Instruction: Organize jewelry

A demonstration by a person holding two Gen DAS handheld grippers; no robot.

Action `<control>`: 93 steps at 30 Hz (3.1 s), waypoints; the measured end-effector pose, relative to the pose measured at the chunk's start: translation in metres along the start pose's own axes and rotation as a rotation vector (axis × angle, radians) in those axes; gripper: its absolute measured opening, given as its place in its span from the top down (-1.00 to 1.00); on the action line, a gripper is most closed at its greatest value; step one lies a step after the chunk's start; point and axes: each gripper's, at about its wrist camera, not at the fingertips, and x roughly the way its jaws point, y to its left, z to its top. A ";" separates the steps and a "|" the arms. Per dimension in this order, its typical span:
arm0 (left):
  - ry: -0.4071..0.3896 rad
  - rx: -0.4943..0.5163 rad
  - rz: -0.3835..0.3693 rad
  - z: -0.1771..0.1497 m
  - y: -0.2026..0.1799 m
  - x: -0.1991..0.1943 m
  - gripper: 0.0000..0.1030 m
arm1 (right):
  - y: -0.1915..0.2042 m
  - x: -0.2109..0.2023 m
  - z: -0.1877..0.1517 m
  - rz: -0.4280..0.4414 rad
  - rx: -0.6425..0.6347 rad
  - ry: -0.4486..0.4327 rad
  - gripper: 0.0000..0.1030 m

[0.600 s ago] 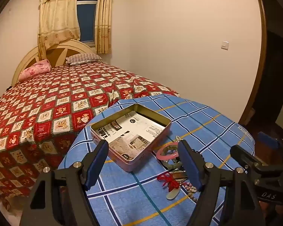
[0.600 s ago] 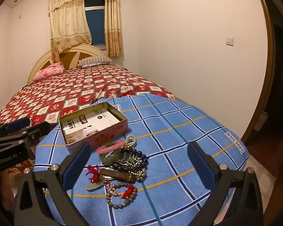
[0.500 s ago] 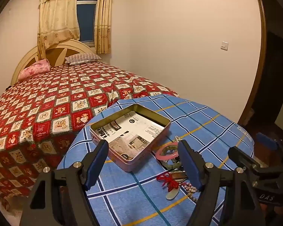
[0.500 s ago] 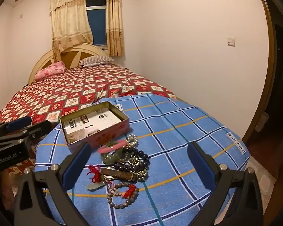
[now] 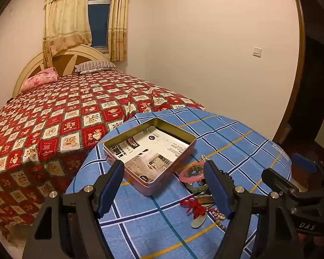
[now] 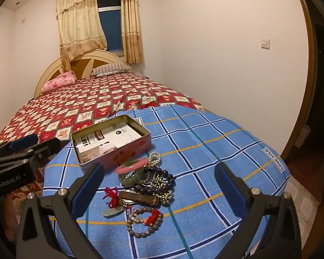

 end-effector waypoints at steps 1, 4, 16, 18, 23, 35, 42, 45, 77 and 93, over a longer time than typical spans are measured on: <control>0.001 0.000 0.002 0.000 0.001 0.000 -0.47 | 0.000 0.000 0.000 0.000 0.000 -0.002 -1.00; 0.004 -0.001 0.004 0.000 0.002 0.001 -0.47 | 0.000 0.000 0.000 0.001 0.001 -0.002 -1.00; 0.003 0.000 0.011 -0.001 0.004 0.001 -0.47 | 0.001 0.000 -0.001 0.007 0.011 -0.005 -1.00; 0.002 0.001 0.013 -0.002 0.003 0.001 -0.47 | 0.001 0.000 -0.001 0.007 0.012 -0.005 -1.00; 0.003 0.001 0.014 -0.001 0.004 0.002 -0.47 | 0.001 -0.001 -0.001 0.011 0.012 -0.006 -1.00; 0.007 0.000 0.016 -0.002 0.006 0.002 -0.47 | 0.004 -0.002 -0.002 0.014 0.011 -0.003 -1.00; 0.008 0.000 0.016 -0.002 0.007 0.002 -0.47 | 0.004 -0.002 -0.003 0.016 0.012 -0.001 -1.00; 0.010 0.001 0.016 -0.002 0.007 0.002 -0.47 | 0.004 -0.001 -0.003 0.017 0.012 -0.001 -1.00; 0.089 0.013 0.031 -0.019 0.004 0.044 -0.47 | -0.008 0.020 -0.022 0.036 0.061 0.051 -1.00; 0.144 0.264 -0.132 -0.026 -0.070 0.116 -0.18 | -0.056 0.066 -0.043 0.042 0.168 0.184 -0.73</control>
